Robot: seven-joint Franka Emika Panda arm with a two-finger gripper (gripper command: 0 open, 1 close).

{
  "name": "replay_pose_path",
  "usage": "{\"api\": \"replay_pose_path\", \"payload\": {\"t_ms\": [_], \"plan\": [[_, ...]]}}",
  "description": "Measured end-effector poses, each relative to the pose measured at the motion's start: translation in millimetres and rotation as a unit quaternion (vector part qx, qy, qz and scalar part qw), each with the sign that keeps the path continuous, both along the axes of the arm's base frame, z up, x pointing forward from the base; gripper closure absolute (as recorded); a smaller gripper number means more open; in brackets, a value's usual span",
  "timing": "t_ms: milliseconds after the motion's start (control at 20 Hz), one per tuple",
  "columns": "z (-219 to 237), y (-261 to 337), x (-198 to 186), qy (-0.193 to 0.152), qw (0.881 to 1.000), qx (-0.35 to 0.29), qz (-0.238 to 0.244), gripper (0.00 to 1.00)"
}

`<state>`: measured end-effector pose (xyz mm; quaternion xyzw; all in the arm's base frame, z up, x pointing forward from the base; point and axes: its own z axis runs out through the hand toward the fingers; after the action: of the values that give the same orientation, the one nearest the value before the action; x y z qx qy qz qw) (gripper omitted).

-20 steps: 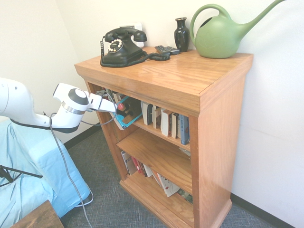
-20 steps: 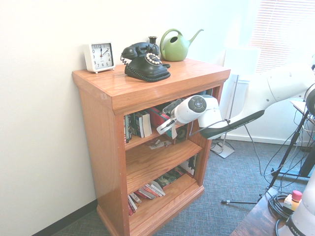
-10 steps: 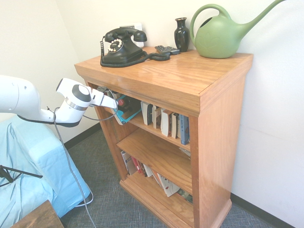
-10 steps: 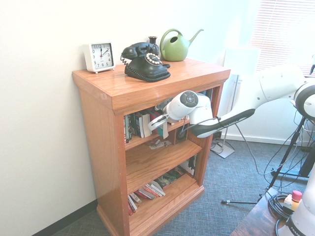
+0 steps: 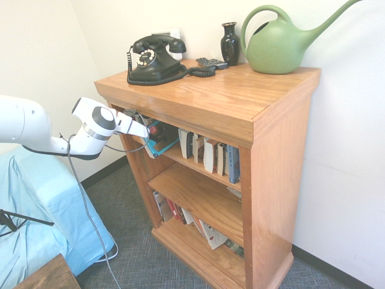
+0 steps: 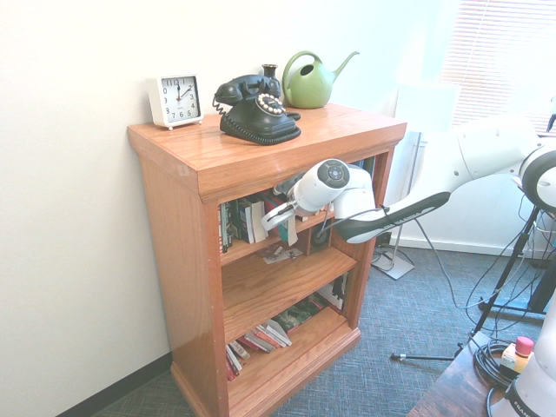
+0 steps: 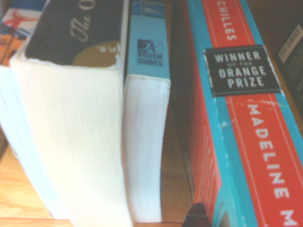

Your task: Organize the shelf

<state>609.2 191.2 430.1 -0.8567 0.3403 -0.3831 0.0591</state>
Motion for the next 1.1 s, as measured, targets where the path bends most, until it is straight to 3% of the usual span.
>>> {"api": "replay_pose_path", "payload": {"t_ms": [800, 1100], "plan": [[3.2, -2.7, -2.5, -0.006, 1.0, -0.008, 0.005, 0.0], [6.9, -15.5, -33.2, -0.015, 1.0, -0.003, 0.025, 0.0]]}}
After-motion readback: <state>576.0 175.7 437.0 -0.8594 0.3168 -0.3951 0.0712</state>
